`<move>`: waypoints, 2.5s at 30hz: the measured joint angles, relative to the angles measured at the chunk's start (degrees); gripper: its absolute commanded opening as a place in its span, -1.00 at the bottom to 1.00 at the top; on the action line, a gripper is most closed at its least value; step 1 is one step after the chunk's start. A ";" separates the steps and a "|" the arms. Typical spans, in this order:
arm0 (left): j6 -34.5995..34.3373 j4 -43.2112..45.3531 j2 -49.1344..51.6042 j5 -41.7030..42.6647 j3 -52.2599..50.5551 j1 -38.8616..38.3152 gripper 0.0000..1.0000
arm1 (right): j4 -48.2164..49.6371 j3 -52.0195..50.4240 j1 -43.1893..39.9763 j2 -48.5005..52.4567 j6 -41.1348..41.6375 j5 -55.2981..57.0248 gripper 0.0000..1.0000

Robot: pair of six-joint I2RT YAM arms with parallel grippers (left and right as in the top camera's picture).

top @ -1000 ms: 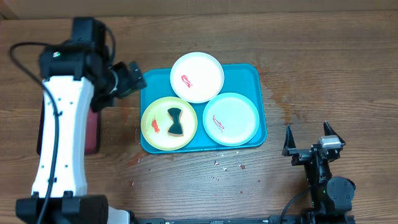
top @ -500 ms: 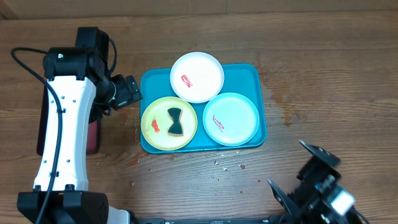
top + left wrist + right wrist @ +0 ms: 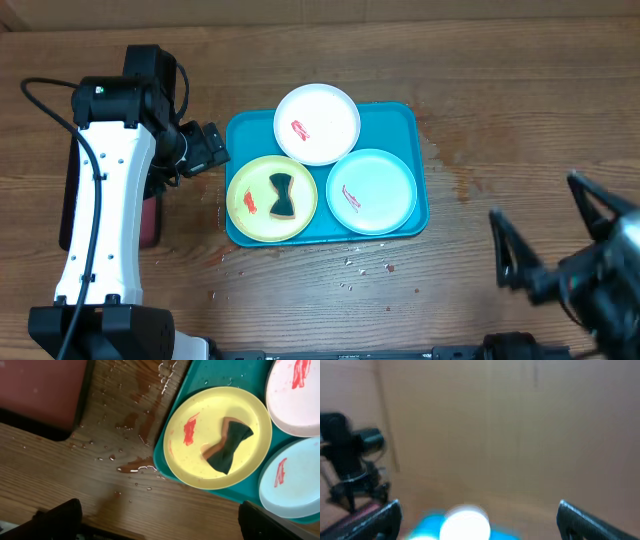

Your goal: Clean dirty plates on tray and stack at the side

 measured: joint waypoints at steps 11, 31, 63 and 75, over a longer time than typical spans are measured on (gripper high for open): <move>0.00 0.83 0.00 2.73 -0.07 -0.79 0.99 | -24.44 24.26 0.52 40.46 0.15 -29.18 0.13; 0.00 2.36 0.00 3.08 -0.11 -2.27 0.96 | -11.65 24.35 33.53 74.40 22.49 5.53 0.01; 5.81 9.73 0.02 6.84 -8.24 -2.27 0.84 | -1.07 24.35 36.04 92.87 23.98 12.11 -0.17; 7.28 14.03 0.02 8.83 -11.32 -2.27 0.43 | 0.13 23.23 36.09 95.41 23.93 13.11 -0.40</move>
